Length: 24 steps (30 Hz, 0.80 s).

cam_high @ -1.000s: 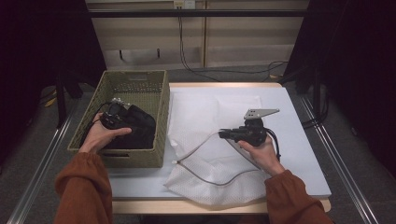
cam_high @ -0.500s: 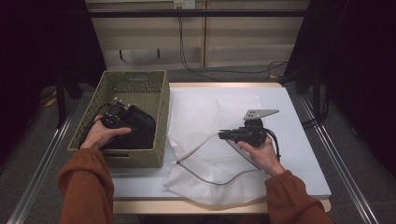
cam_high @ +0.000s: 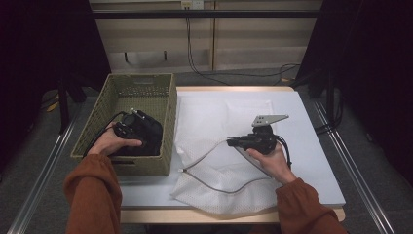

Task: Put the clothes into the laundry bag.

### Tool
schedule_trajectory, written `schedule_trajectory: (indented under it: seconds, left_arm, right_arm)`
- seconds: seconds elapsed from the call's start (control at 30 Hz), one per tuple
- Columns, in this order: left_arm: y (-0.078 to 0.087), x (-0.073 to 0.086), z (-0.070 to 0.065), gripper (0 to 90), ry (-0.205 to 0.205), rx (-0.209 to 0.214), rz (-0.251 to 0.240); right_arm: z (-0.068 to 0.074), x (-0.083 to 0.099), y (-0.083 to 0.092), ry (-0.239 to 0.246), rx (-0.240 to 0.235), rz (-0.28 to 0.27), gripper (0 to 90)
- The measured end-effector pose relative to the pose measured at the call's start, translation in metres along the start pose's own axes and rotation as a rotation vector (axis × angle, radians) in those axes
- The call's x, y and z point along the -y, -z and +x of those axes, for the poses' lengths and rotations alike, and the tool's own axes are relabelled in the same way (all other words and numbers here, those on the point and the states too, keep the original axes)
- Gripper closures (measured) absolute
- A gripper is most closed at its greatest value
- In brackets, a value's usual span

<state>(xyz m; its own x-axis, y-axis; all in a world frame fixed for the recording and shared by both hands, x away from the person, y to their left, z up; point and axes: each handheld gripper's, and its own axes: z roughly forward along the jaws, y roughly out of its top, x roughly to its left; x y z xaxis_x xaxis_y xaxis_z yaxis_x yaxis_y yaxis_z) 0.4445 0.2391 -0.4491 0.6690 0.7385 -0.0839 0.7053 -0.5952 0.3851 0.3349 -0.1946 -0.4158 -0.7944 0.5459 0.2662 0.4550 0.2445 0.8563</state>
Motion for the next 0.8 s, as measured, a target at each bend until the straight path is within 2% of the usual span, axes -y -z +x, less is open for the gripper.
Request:
schedule_trajectory:
  seconds: [0.17, 0.33, 0.37, 0.4, 0.47, 0.5, 0.53, 0.6, 0.7, 0.8]
  left_arm:
    - [-0.0066, 0.0024, 0.0043, 0.0, 0.01, 0.005, -0.023]
    - [-0.0074, 0.0023, 0.0046, 0.0, 0.025, 0.008, -0.016]
    - [-0.0068, 0.0013, 0.0041, 0.0, 0.033, 0.018, -0.006]
    - [-0.0057, 0.0003, 0.0057, 0.0, 0.023, 0.012, 0.016]
    - [-0.0045, -0.0023, 0.0076, 0.3, 0.004, 0.027, 0.05]
    - [-0.004, -0.0021, 0.0073, 0.3, 0.017, 0.032, 0.065]
    - [-0.0045, -0.0024, 0.0087, 0.3, 0.005, 0.035, 0.063]
    - [-0.0048, -0.0031, 0.0081, 0.8, 0.011, 0.045, 0.078]
    - [-0.0031, -0.0039, 0.0065, 8.6, -0.004, 0.02, 0.086]
    - [0.0012, -0.0048, 0.0069, 24.8, -0.052, -0.026, 0.115]
  right_arm:
    - [-0.0007, 0.0, 0.0009, -0.002, 0.002, -0.003, 87.9]
    - [0.0, 0.0006, -0.0003, 0.002, 0.002, 0.002, 87.9]
    - [0.0001, 0.0007, -0.0004, 0.002, 0.003, 0.002, 87.8]
    - [0.0002, 0.0007, -0.0003, 0.003, 0.004, 0.003, 87.8]
    - [-0.0002, 0.0003, 0.0004, 0.006, 0.002, 0.002, 87.8]
    - [-0.0008, 0.0003, 0.0005, 0.006, 0.004, 0.002, 87.8]
    - [-0.0011, 0.0005, 0.0006, 0.001, 0.006, 0.001, 87.8]
    - [-0.0008, 0.0009, -0.0003, 0.004, 0.004, 0.007, 87.8]
    - [0.0002, 0.0016, -0.0023, 0.009, 0.0, 0.013, 87.9]
    - [0.0007, 0.0024, -0.0036, 0.009, -0.003, 0.017, 87.9]
